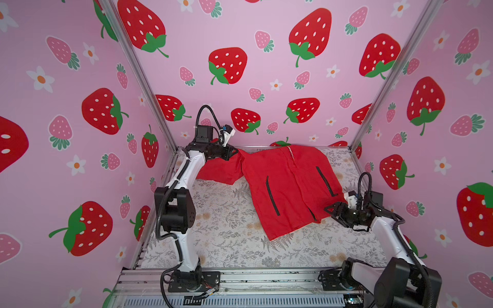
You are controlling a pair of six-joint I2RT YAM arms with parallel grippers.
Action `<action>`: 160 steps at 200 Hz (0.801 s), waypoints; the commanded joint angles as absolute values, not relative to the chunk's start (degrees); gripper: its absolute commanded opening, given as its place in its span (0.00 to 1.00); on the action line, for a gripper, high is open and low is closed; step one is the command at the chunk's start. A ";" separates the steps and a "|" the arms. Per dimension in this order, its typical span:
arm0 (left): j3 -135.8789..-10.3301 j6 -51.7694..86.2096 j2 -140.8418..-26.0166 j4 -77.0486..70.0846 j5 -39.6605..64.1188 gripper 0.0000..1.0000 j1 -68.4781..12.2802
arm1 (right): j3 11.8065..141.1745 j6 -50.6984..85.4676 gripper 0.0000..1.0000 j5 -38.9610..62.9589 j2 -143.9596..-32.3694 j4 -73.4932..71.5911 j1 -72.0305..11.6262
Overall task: Unzip the jacket
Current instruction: Flatten out the jacket at the center of the board.
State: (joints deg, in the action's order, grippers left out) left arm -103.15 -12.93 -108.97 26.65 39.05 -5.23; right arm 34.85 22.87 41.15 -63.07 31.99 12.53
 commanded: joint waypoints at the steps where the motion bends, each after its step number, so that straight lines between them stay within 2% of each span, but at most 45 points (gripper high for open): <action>1: -101.01 -10.49 -107.47 21.29 35.94 0.00 -4.92 | 31.85 27.34 0.62 43.77 -62.94 26.29 12.83; 22: -99.59 -10.58 -106.47 21.39 32.98 0.00 -4.83 | 28.98 30.46 0.84 44.14 -63.38 22.76 12.83; 43: -98.70 -10.14 -106.17 21.15 33.19 0.00 -4.83 | 26.35 34.51 0.87 44.94 -65.75 16.79 12.29; 58: -98.23 -9.56 -106.17 20.67 33.65 0.00 -4.83 | 25.47 36.04 0.82 46.36 -68.79 12.54 11.18; 84: -97.12 -8.99 -105.52 19.20 33.22 0.00 -4.83 | 23.95 40.85 0.63 49.45 -73.71 3.51 9.29; 126: -97.05 -10.20 -105.03 19.59 33.30 0.00 -4.83 | 19.92 50.63 0.60 47.90 -76.58 -7.62 6.03; 160: -96.94 -9.78 -105.45 19.12 33.46 0.00 -4.83 | 16.34 58.68 0.52 46.25 -80.74 -19.04 4.54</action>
State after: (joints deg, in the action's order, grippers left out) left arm -96.99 -9.17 -106.78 21.21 32.99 -4.93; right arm 18.74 49.87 48.27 -78.04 -8.47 5.48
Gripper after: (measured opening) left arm 0.045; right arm 0.540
